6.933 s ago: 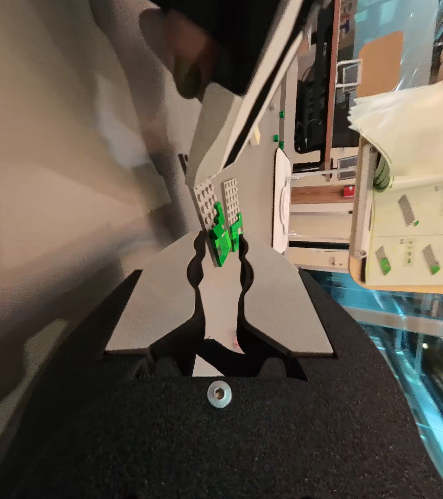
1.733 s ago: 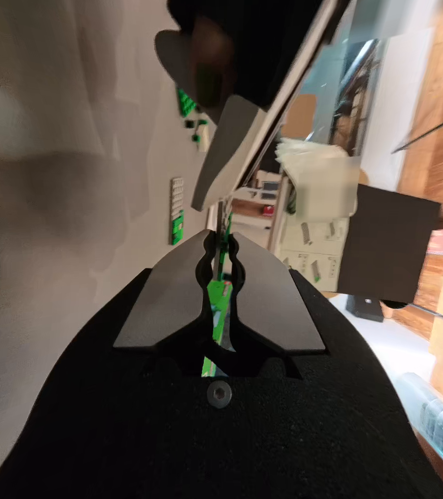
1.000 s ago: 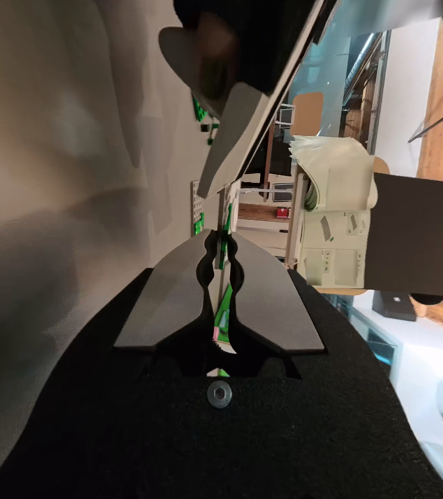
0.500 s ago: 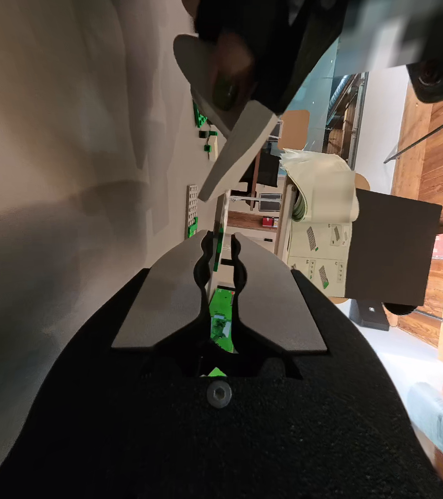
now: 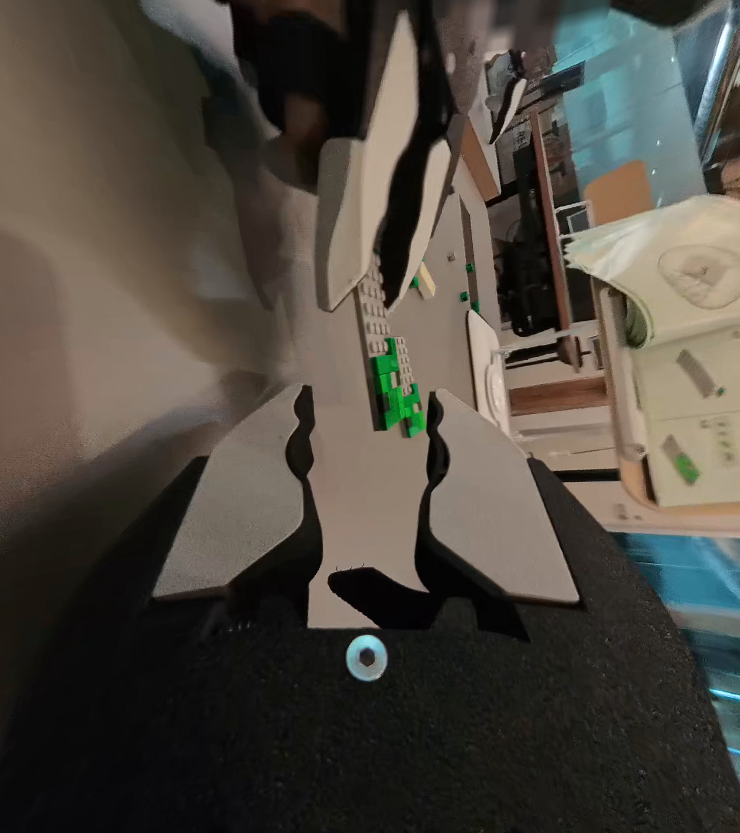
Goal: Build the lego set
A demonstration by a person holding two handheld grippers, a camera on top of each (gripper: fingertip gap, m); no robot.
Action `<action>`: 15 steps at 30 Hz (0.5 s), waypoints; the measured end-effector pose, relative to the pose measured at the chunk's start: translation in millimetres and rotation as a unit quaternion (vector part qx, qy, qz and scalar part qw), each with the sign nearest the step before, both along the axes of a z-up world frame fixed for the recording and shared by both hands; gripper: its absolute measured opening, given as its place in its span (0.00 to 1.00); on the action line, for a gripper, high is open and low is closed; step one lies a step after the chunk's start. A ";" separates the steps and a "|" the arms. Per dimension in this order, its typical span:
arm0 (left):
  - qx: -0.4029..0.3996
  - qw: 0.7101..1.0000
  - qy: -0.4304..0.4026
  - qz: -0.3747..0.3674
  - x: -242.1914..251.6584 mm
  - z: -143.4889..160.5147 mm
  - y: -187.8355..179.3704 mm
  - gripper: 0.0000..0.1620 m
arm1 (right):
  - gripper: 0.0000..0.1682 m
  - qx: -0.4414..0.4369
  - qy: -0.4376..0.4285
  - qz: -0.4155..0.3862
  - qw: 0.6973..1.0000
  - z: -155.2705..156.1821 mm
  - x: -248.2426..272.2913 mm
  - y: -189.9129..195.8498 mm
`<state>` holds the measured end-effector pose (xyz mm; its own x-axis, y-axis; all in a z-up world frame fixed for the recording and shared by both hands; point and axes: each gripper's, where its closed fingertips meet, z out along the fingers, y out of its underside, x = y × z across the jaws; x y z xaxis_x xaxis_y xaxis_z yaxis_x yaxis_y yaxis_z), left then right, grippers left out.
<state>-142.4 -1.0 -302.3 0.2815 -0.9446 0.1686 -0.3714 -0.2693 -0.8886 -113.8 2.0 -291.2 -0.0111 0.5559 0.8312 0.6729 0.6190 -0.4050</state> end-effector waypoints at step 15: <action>-0.037 0.998 0.000 -0.046 11.7 -4.3 -20.1 0.23 | 0.04 0.093 -0.104 -0.002 0.990 -6.9 -11.8 5.8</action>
